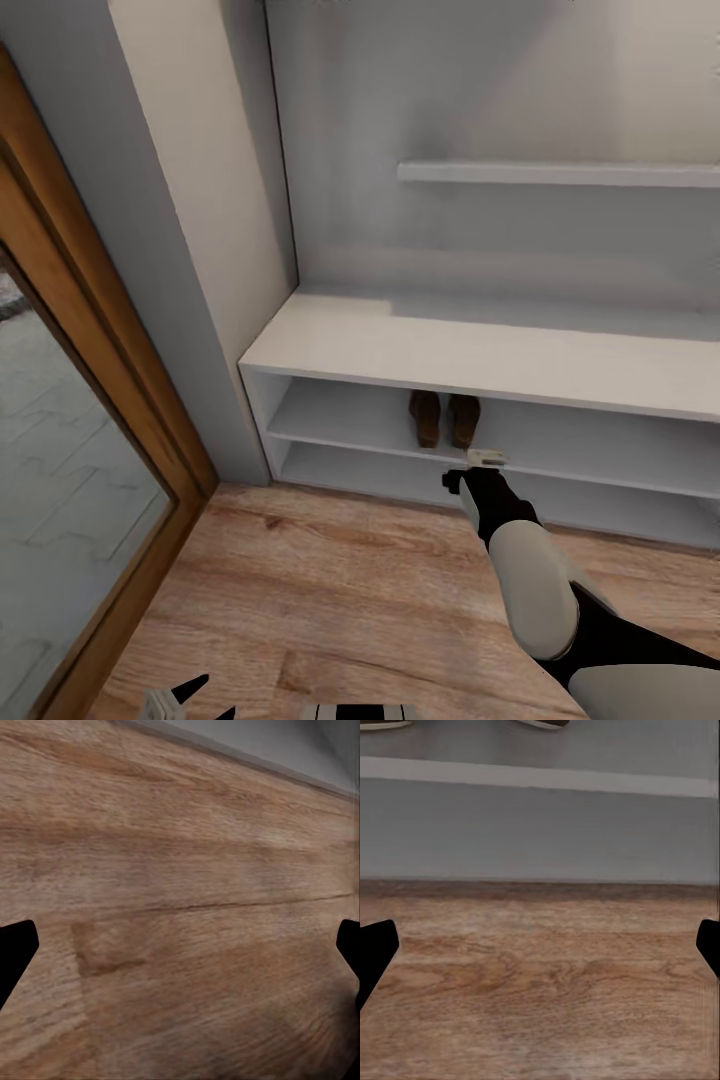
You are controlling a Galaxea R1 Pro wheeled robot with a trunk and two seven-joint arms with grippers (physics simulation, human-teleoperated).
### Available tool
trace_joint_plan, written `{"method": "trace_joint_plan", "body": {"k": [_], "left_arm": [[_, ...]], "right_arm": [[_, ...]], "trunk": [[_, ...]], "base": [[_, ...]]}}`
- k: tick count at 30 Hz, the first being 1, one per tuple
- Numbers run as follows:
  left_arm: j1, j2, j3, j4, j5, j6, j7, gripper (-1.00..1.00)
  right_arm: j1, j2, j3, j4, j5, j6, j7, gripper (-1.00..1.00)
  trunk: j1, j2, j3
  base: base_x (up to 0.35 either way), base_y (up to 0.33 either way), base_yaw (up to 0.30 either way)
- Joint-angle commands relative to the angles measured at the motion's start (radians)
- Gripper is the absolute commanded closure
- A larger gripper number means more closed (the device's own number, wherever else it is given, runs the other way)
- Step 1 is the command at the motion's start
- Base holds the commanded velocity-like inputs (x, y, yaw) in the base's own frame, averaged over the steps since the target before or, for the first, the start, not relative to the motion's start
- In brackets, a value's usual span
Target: Pick up the two gym shoes and the two sandals from the corridor floor and place them onto the hallstand (shoe rack) in the corridor, making sure they are on the rack and not on the floor. Arrange them so the two gym shoes are next to each other and the two sandals are next to each other.
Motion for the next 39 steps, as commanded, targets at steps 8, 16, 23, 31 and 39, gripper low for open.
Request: {"method": "trace_joint_plan", "body": {"k": [8, 16, 23, 31, 39], "left_arm": [[-0.001, 0.000, 0.003, 0.001, 0.001, -0.005, -0.004, -1.00], [-0.001, 0.000, 0.003, 0.001, 0.001, -0.005, -0.004, -1.00], [-0.001, -0.001, 0.003, 0.001, 0.001, -0.005, -0.004, -1.00], [-0.001, -0.001, 0.004, 0.001, 0.002, -0.004, -0.003, -1.00], [-0.001, -0.001, 0.006, 0.001, 0.002, -0.005, 0.009, -1.00]], "right_arm": [[-0.001, 0.001, -0.004, -0.001, 0.004, 0.003, 0.001, -1.00], [0.000, 0.001, -0.004, 0.001, 0.004, 0.003, 0.002, -1.00], [0.001, 0.001, -0.003, 0.029, 0.004, 0.002, 0.002, -1.00], [0.009, 0.001, -0.003, 0.113, 0.010, -0.096, 0.003, -1.00], [0.108, 0.001, -0.003, 0.133, 0.012, -0.245, 0.005, -1.00]], "trunk": [[-0.001, 0.000, -0.001], [-0.001, 0.000, -0.001], [-0.001, 0.000, -0.001], [-0.001, 0.000, -0.001], [-0.001, 0.000, -0.001]], "base": [[-0.283, -0.129, 0.000], [-0.283, -0.129, 0.000], [-0.283, -0.129, 0.000], [-0.250, -0.115, 0.000], [-0.044, -0.021, 0.000]]}}
